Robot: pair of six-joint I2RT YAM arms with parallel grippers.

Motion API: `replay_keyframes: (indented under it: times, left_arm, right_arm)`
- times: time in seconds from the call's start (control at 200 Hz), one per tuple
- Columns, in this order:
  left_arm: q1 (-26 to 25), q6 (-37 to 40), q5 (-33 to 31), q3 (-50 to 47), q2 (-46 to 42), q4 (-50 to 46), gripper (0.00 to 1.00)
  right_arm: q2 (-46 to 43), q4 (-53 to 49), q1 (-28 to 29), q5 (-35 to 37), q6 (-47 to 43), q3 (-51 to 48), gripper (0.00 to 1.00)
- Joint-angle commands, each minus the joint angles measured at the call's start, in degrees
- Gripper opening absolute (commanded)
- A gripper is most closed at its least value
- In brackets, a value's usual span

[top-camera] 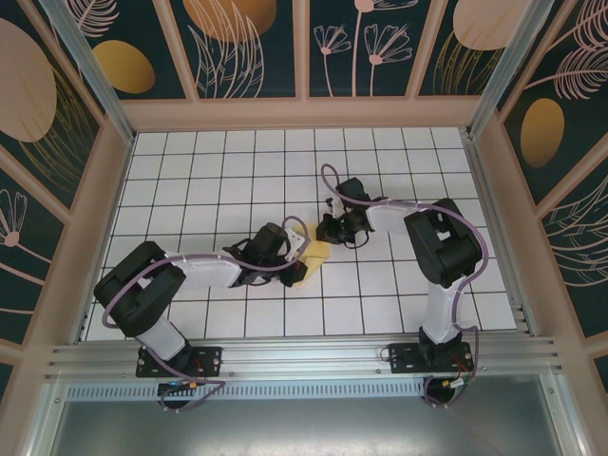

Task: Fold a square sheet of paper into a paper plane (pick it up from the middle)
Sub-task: Third fold the triangle at the center of the table.

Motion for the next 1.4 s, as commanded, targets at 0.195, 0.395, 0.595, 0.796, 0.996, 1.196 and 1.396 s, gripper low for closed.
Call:
replay_keyframes:
  times: [0.195,0.395,0.595,0.796,0.996,1.196,1.396]
  left_arm:
    - [1.79,1.44,2.54,2.37,0.92,-1.42,0.0]
    - [1.91,1.81,1.48,3.31,2.17,-2.92,0.0]
    - [1.91,0.22,-0.09,2.55,2.64,-2.41,0.0]
    - [1.95,0.5,-1.42,2.9,2.63,-2.91,0.0]
    - [1.96,0.37,-2.38,3.11,3.01,-3.54,0.0]
    - [1.91,-2.0,-1.25,2.4,2.53,-2.58,0.0]
    - [1.9,-4.7,2.16,1.18,1.17,-0.32,0.01]
  right_arm:
    - [1.75,-3.49,0.56,2.18,-1.5,0.09,0.1]
    - [1.74,-3.83,0.56,2.38,-1.67,0.34,0.1]
    - [1.52,-4.22,0.56,2.47,-1.79,0.43,0.1]
    - [1.5,-4.2,0.56,2.56,-1.66,0.39,0.1]
    - [1.59,-4.32,0.52,2.73,-1.7,0.34,0.1]
    - [1.52,-4.42,0.56,2.82,-1.5,0.41,0.1]
    - [1.44,-4.21,0.56,2.65,-1.39,0.22,0.1]
